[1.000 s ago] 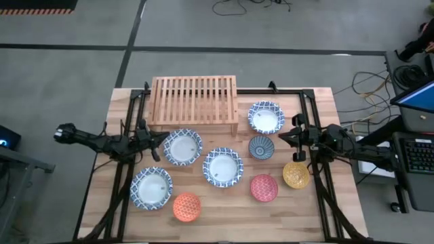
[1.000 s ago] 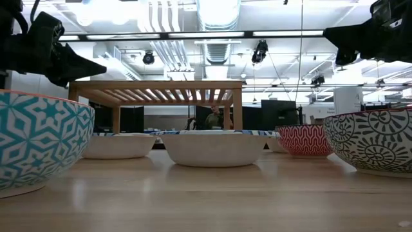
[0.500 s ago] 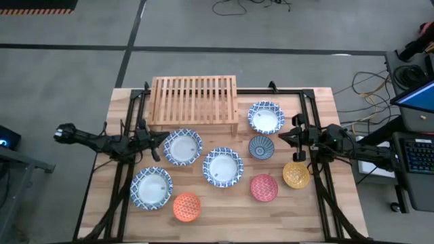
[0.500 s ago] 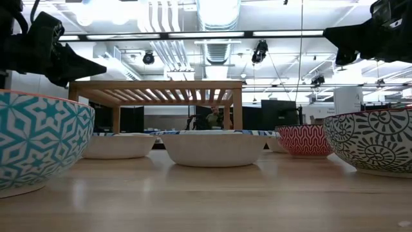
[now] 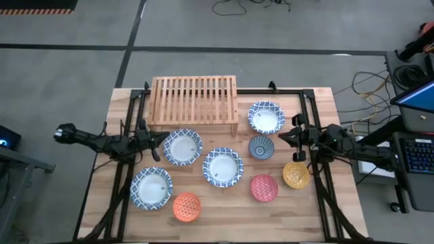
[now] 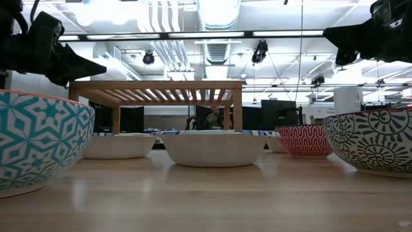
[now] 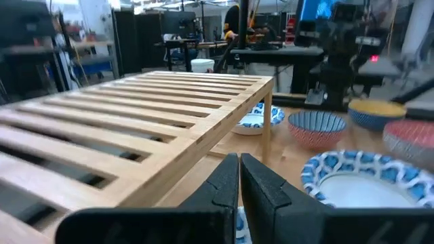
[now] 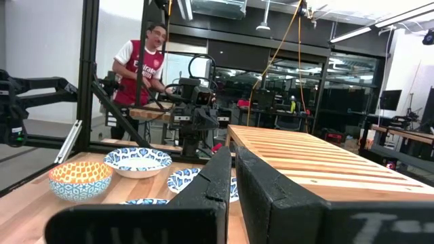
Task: Place and stack bowls onto a shelf
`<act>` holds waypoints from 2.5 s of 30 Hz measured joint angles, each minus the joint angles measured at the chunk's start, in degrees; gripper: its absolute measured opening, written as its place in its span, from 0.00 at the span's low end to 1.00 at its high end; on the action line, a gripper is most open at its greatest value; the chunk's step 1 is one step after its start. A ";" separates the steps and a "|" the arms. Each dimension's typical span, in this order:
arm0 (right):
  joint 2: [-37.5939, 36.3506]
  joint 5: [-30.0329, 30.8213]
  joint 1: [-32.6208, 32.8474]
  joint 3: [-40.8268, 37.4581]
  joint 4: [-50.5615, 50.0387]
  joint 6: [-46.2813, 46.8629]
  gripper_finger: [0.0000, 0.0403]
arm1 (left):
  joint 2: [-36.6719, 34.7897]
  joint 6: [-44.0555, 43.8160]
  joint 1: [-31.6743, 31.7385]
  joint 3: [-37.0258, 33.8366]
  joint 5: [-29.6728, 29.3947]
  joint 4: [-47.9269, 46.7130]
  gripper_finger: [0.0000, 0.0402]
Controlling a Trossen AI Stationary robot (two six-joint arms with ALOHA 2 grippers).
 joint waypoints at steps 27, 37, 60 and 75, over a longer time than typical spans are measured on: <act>2.01 1.73 0.04 1.89 10.57 37.07 0.03 | -0.01 -31.93 0.00 0.59 8.99 27.01 0.00; 16.25 7.64 0.02 15.00 -5.01 40.24 0.03 | 0.76 -25.42 0.00 13.30 17.55 15.91 0.00; 49.50 16.55 0.00 57.23 -63.21 27.92 0.03 | 23.02 -9.74 0.00 24.78 5.91 -1.40 0.00; 69.39 11.66 0.98 70.38 -59.40 20.33 0.03 | 27.23 -11.80 -0.24 27.03 8.50 -0.84 0.00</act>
